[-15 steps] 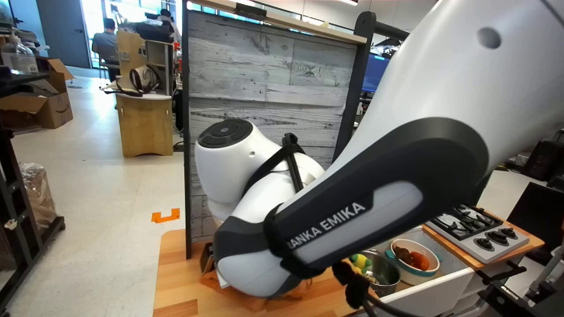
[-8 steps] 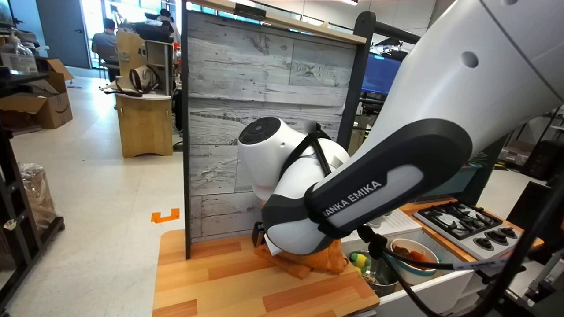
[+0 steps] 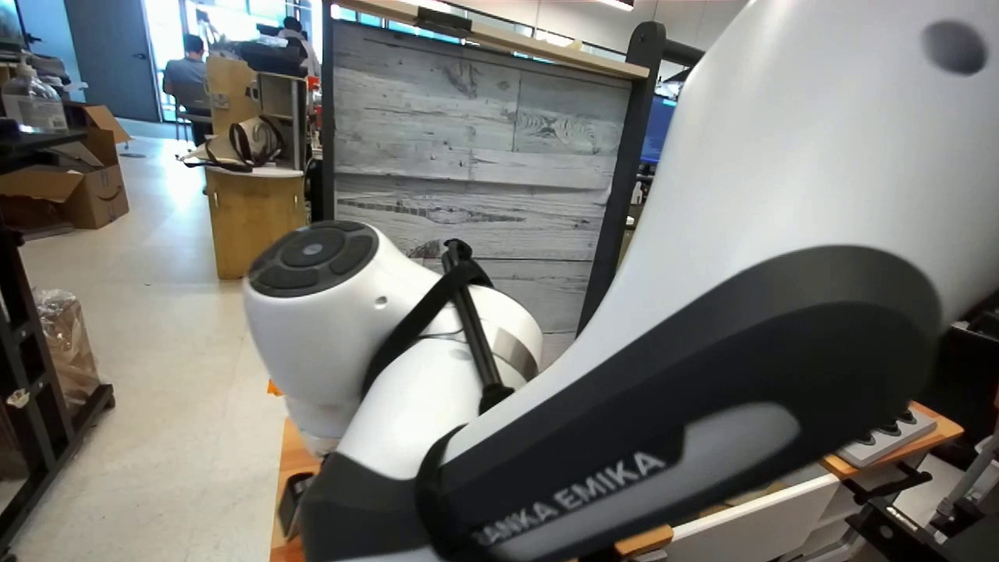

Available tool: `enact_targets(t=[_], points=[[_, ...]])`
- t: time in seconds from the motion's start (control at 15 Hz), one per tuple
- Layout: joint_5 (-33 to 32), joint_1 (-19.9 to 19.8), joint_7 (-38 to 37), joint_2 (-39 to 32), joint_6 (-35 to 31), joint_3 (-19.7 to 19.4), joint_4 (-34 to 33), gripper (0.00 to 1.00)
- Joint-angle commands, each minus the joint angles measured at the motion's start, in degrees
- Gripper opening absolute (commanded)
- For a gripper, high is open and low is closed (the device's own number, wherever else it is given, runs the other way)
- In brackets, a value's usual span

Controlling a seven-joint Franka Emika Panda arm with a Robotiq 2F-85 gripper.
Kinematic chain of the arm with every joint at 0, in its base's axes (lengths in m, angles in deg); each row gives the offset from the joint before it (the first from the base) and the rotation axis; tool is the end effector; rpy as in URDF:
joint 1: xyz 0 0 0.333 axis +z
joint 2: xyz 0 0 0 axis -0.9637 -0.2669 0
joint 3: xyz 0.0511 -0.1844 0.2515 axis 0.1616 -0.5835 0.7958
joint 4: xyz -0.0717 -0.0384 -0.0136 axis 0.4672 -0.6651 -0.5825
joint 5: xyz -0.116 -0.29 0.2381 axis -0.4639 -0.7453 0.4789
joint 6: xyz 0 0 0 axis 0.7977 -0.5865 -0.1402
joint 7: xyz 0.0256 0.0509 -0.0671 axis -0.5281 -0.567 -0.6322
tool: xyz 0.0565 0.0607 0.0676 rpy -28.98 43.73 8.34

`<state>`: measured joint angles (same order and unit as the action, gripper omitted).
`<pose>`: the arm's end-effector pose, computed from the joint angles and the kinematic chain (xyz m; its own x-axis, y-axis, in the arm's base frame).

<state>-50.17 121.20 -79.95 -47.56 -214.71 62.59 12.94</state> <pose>0.5647 0.4711 -0.0502 0.8998 0.3324 0.2827 0.2613 -0.9293 0.2608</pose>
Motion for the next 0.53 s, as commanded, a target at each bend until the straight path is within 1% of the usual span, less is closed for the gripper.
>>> enact_targets(t=[0.0,0.13,0.4,0.47], points=[[1.44,0.81,1.79,-2.56,-1.12,2.67,-2.14,1.00],[2.57,-0.12,0.67,-2.55,1.83,1.79,-2.04,1.00],[0.65,-2.83,-2.93,-2.59,4.72,-4.46,-0.75,1.00],[0.43,-3.09,-4.24,-1.57,5.58,-6.39,0.91,1.00]])
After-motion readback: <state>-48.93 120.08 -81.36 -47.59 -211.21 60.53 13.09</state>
